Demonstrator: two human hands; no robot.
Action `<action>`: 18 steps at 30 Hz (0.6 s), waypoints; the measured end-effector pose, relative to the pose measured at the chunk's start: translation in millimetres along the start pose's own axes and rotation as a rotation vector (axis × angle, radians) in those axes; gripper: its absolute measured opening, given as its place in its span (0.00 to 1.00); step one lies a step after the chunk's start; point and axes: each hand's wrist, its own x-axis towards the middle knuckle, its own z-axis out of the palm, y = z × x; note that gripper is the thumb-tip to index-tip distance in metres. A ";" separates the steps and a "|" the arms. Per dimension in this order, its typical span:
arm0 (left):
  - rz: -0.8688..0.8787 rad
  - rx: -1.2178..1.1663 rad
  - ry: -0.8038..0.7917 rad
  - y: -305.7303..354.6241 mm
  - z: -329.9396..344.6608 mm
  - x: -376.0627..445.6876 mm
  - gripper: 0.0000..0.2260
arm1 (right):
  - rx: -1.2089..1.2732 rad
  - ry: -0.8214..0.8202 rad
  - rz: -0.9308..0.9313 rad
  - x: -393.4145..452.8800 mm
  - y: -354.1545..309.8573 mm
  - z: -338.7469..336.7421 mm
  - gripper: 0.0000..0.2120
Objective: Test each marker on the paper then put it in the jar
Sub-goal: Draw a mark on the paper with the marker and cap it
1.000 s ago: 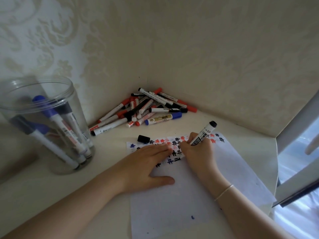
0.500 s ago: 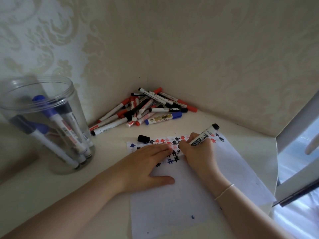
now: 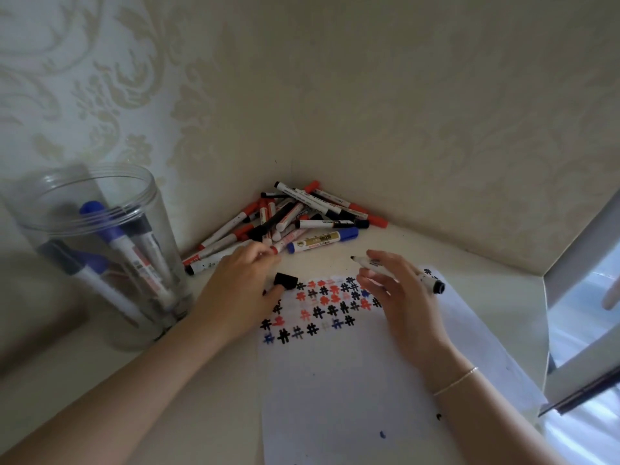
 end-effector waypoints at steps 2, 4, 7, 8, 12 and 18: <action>0.023 -0.016 -0.022 -2.7 4.1 -0.6 0.14 | 0.060 -0.027 0.036 -0.5 -0.8 0.5 0.11; 0.051 -0.059 -0.017 -2.5 5.7 0.1 0.11 | 0.084 -0.006 0.044 -0.4 -0.8 1.8 0.09; 0.034 -0.254 0.024 3.2 3.1 0.8 0.11 | 0.060 0.031 0.006 -0.5 -1.0 4.0 0.11; 0.012 -0.344 0.014 8.1 0.4 0.0 0.12 | 0.047 0.037 -0.009 -1.1 -1.2 4.4 0.12; -0.020 -0.523 -0.025 21.6 -4.3 -2.7 0.17 | 0.024 0.051 -0.037 -2.8 -3.8 2.9 0.12; 0.005 -0.522 -0.020 22.9 -4.3 -3.8 0.09 | -0.045 0.043 -0.026 -3.5 -2.2 4.4 0.12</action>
